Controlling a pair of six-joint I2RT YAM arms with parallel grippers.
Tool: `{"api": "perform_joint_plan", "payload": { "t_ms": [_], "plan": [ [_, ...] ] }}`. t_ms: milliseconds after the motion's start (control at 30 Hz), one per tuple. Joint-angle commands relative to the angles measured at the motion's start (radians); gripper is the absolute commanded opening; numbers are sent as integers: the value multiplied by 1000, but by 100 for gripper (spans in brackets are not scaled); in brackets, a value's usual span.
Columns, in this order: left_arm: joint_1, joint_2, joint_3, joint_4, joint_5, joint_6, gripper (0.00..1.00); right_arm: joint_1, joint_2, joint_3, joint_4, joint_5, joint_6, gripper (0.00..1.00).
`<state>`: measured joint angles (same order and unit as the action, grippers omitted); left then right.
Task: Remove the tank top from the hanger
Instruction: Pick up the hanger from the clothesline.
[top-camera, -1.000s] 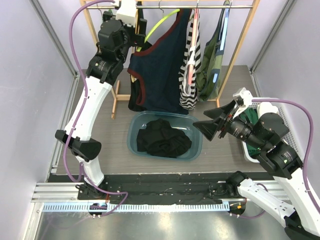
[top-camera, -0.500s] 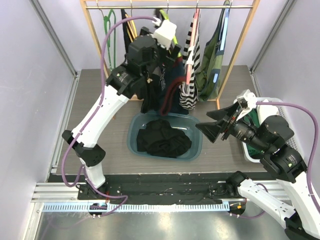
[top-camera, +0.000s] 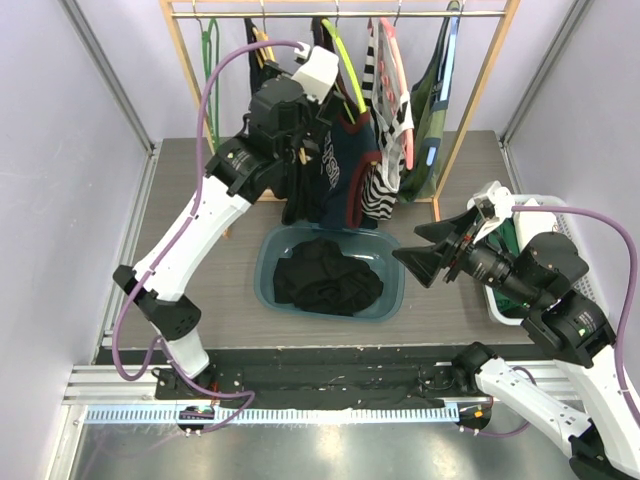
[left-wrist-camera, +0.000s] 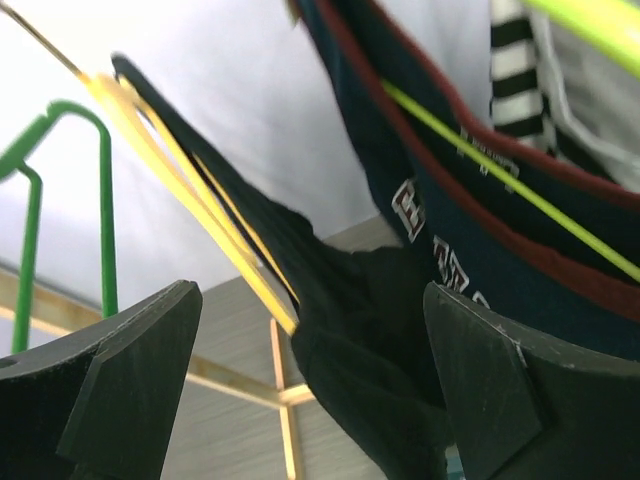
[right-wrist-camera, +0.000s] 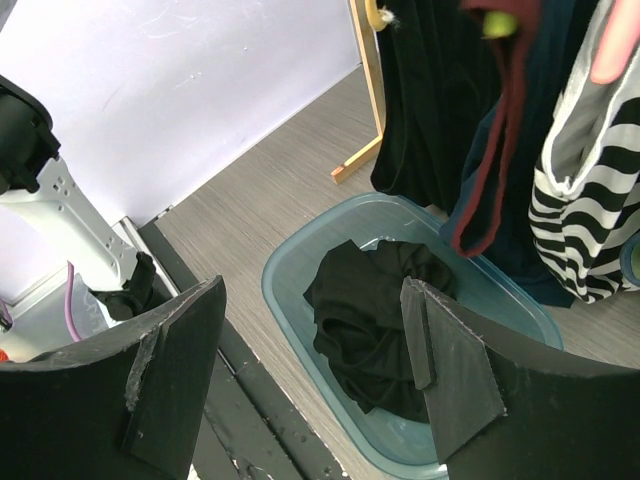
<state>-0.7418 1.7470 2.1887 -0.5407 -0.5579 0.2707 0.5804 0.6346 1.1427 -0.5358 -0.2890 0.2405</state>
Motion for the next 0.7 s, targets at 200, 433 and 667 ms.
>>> {"api": "perform_joint_plan", "payload": {
  "t_ms": [200, 433, 667],
  "plan": [
    [15, -99, -155, 30, -80, -30, 100, -2, -15, 38, 8, 4, -3, 79],
    [57, -145, -202, -16, -40, -88, 91, -4, -7, 43, 7, -1, -3, 79],
    [192, -142, -190, -129, 171, -328, 62, -2, 19, 65, 2, -6, 5, 76]
  ]
}}
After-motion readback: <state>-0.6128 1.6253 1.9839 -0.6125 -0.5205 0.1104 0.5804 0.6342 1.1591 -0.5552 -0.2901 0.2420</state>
